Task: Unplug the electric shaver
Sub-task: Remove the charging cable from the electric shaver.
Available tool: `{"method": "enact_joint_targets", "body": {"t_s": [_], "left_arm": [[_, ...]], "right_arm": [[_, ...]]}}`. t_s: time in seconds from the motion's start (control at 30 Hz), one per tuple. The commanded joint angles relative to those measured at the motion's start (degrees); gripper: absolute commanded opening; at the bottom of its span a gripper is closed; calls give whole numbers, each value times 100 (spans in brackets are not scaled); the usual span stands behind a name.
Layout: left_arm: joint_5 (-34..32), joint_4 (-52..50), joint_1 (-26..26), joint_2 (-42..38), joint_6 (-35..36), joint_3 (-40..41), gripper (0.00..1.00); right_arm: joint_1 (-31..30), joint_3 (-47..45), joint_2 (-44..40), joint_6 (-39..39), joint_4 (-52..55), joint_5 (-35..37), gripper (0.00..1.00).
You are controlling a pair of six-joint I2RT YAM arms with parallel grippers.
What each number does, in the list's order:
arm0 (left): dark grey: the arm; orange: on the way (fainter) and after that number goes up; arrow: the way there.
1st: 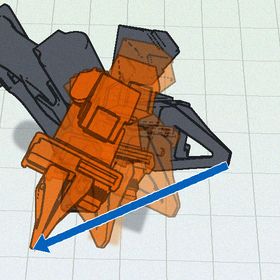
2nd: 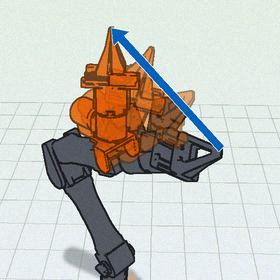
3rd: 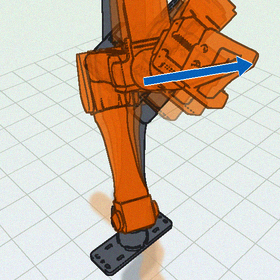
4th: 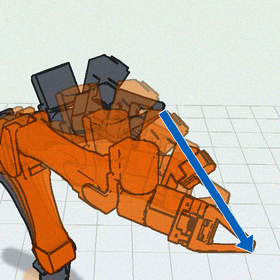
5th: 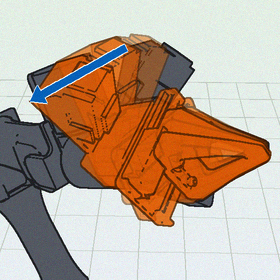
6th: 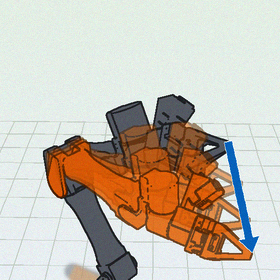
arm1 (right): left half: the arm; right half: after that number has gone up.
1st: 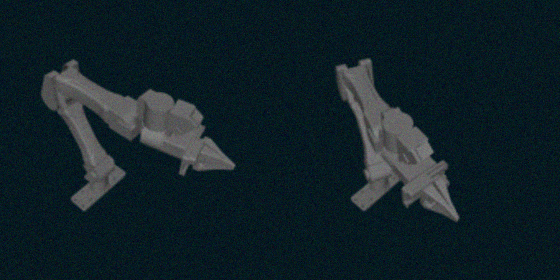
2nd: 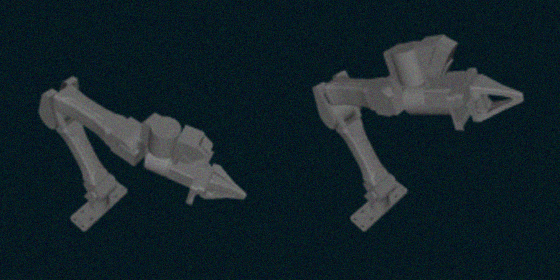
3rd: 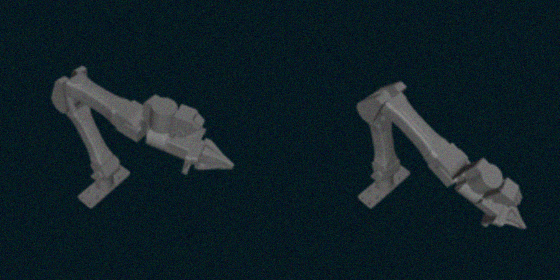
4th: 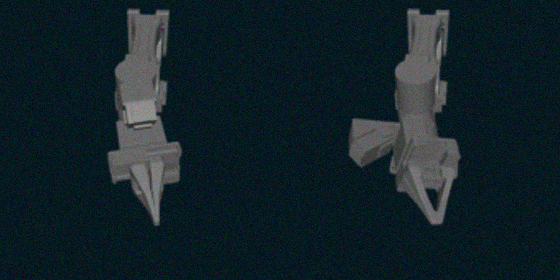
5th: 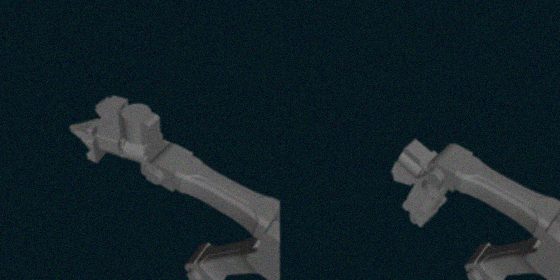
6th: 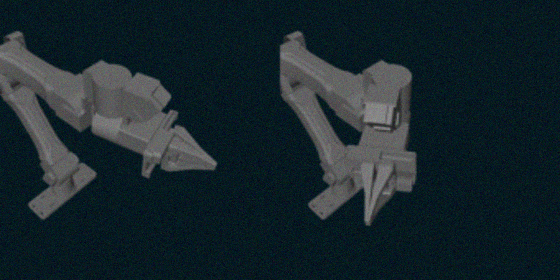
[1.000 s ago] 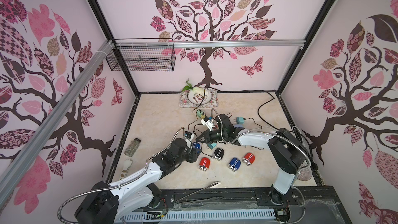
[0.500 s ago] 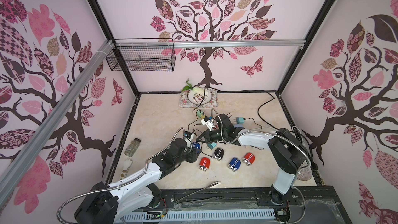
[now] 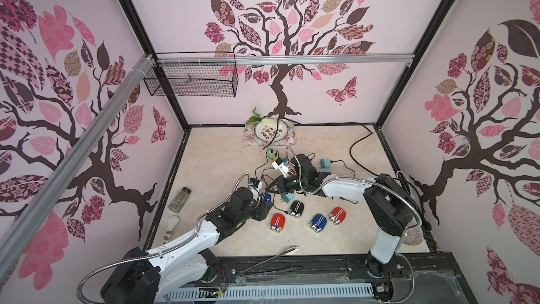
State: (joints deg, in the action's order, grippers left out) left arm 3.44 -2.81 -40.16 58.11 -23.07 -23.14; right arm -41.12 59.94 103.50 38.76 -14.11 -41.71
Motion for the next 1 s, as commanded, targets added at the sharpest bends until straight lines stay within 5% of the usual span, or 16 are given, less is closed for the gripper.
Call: {"method": "enact_joint_targets", "body": {"t_s": [0.0,0.97], "left_arm": [[78,97,8,-63,-31,195,0],[301,101,4,85,-51,204,0]], "right_arm": [[41,333,108,-109,-39,63,0],[319,637,73,-446,391,163,0]]}}
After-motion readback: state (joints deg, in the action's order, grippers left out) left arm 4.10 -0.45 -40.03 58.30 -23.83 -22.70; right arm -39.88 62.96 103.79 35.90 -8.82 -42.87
